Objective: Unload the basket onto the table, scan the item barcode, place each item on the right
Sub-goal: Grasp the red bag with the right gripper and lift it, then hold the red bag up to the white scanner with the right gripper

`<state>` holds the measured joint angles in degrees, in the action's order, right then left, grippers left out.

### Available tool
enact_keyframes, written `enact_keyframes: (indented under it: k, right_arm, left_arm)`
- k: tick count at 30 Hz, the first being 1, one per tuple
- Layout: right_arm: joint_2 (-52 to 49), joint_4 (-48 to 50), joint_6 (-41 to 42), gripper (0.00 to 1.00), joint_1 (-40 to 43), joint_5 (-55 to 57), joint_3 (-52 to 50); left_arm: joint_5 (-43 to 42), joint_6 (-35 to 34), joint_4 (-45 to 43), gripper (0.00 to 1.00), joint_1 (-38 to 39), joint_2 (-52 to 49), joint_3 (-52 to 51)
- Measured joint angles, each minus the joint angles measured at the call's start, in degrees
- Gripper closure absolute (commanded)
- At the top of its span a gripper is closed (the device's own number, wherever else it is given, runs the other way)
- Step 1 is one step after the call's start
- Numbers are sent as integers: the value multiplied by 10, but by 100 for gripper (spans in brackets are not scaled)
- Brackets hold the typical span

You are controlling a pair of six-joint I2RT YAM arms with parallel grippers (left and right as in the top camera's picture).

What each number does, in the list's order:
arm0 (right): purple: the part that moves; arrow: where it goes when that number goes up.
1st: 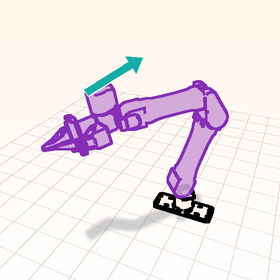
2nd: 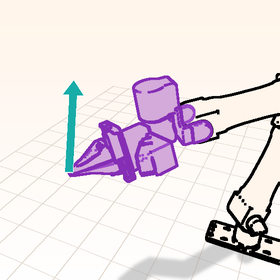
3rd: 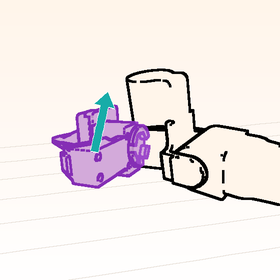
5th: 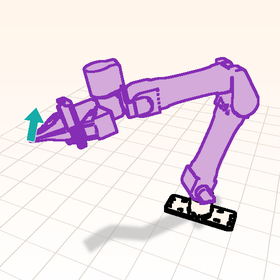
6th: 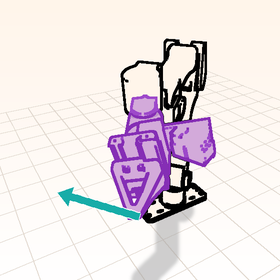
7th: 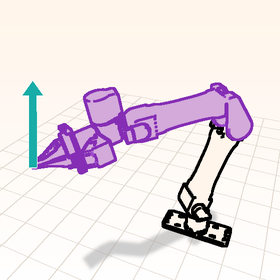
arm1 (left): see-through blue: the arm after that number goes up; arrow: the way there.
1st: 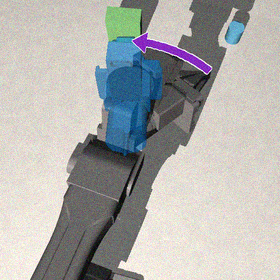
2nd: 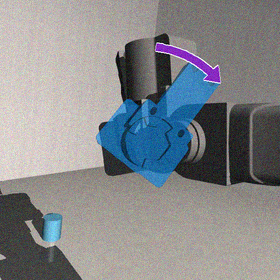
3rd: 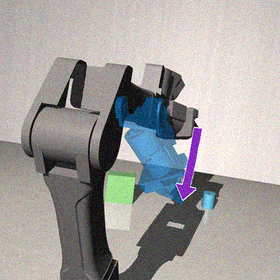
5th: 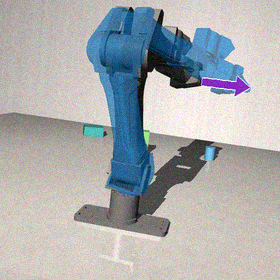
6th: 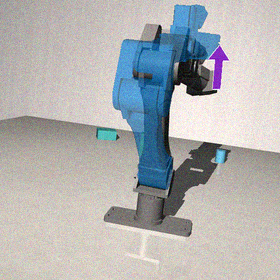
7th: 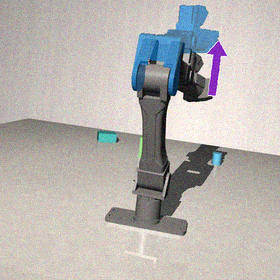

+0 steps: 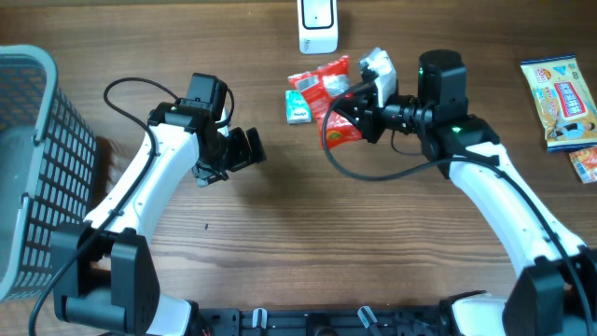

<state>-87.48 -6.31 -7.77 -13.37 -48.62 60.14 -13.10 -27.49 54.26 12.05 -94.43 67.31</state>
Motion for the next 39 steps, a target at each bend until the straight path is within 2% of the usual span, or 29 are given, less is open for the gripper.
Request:
enact_keyframes:
  k: [4,12,23,25,27,30,32,34,36,39]
  right_arm:
    - [-30,67,-57,96,-2,-58,-7]
    - [-41,180,-117,96,-2,-75,-9]
    - [-41,188,-121,96,-2,-14,-9]
    - [-41,195,-109,96,-2,32,-9]
    - [-41,207,-67,96,-3,129,-9]
    - [-41,218,-25,95,-11,358,-9]
    - [-43,242,-71,95,-31,489,-9]
    - [-50,299,-167,96,-57,577,-10]
    - [-80,384,-323,96,-86,636,-8]
    - [-148,548,-505,96,-99,659,-9]
  left_arm:
    - [0,0,0,0,0,0,0]
    - [0,0,0,0,0,0,0]
    - [0,0,0,0,0,0,0]
    - [0,0,0,0,0,0,0]
    - [0,0,0,0,0,0,0]
    - [0,0,0,0,0,0,0]
    - [0,0,0,0,0,0,0]
    - [0,0,0,0,0,0,0]
    - [0,0,-1,0,0,0,0]
    - [0,0,0,0,0,0,1]
